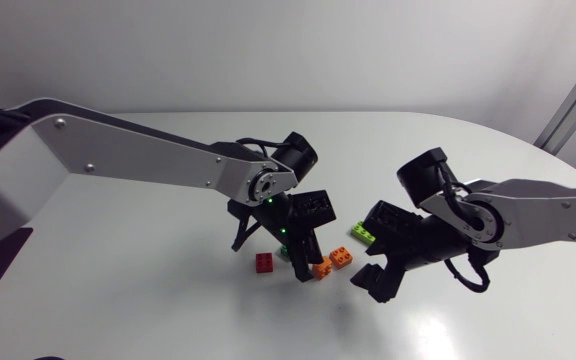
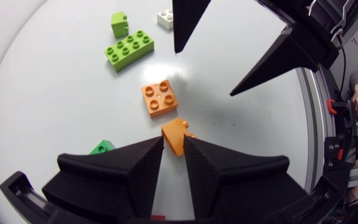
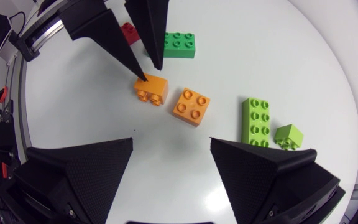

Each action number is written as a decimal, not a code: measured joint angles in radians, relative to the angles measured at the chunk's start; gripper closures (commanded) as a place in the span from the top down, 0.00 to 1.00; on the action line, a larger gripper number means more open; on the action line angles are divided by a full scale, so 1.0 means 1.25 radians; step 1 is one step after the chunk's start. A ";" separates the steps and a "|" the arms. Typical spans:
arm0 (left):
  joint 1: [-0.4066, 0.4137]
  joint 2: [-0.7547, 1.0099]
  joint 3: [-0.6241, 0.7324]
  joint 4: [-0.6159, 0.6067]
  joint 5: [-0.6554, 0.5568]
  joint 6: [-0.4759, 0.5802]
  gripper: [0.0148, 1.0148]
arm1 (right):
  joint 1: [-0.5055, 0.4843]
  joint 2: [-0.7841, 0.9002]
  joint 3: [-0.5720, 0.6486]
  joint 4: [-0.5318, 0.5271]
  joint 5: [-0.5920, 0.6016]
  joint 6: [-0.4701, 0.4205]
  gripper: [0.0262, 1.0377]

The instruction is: Separate the duplo bricks

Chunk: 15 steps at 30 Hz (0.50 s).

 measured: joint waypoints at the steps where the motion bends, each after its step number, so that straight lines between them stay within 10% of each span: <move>1: 0.000 0.004 0.006 0.000 0.000 0.000 0.25 | -0.002 0.000 0.000 0.000 -0.003 -0.003 0.87; 15: 0.002 0.045 0.066 -0.048 -0.021 0.000 0.24 | -0.013 0.000 0.000 0.000 -0.010 -0.009 0.87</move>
